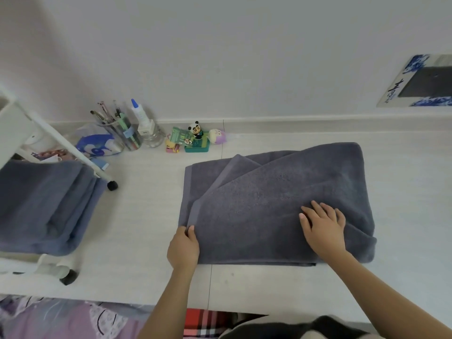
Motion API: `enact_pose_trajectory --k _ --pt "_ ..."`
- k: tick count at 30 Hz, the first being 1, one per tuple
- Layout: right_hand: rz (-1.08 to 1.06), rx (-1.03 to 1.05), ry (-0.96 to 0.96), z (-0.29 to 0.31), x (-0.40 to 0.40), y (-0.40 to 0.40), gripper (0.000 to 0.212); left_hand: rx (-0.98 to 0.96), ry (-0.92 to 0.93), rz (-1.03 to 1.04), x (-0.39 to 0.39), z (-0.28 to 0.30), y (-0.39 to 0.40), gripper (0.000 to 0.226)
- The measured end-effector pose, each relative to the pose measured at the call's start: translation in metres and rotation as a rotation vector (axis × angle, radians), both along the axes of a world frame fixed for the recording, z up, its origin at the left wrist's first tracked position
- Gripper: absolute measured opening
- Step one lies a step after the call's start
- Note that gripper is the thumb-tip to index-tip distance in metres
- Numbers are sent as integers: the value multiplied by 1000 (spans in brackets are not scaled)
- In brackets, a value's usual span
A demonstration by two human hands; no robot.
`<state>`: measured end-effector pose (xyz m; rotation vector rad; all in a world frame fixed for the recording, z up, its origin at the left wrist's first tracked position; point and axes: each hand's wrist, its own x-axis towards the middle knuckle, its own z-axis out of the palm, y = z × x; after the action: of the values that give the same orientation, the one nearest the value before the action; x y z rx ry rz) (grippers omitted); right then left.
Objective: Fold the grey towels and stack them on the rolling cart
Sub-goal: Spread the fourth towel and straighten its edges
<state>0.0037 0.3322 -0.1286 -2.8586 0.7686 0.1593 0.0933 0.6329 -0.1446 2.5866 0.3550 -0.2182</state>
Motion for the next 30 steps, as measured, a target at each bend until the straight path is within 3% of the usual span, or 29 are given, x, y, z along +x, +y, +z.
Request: enact_pose_trajectory --k 3,9,15,17,20,24,27,30 --pt "-184 49 -165 -2 -18 -4 39 -10 32 -38 0 0 0 38" --pt "-716 214 -255 -4 -53 -22 49 24 42 -53 2 -5 3 32" --pt "-1245 798 -407 13 -64 -38 61 14 33 -15 -1 -4 -7 37" --pt "-1379 1144 -478 22 -65 -45 59 -18 19 -4 -4 -3 -12 42" --pt "-1474 1646 -522 35 -68 -54 42 -119 41 27 -8 -1 -16 60" --pt "-1566 1896 -554 34 -77 -62 32 -99 172 -44 -13 2 -16 90" --pt "-1552 2032 -760 28 -81 -69 14 -129 278 -110 -12 3 -19 73" --pt "-1417 2149 -917 24 -83 -73 17 -429 232 5 -13 8 -26 56"
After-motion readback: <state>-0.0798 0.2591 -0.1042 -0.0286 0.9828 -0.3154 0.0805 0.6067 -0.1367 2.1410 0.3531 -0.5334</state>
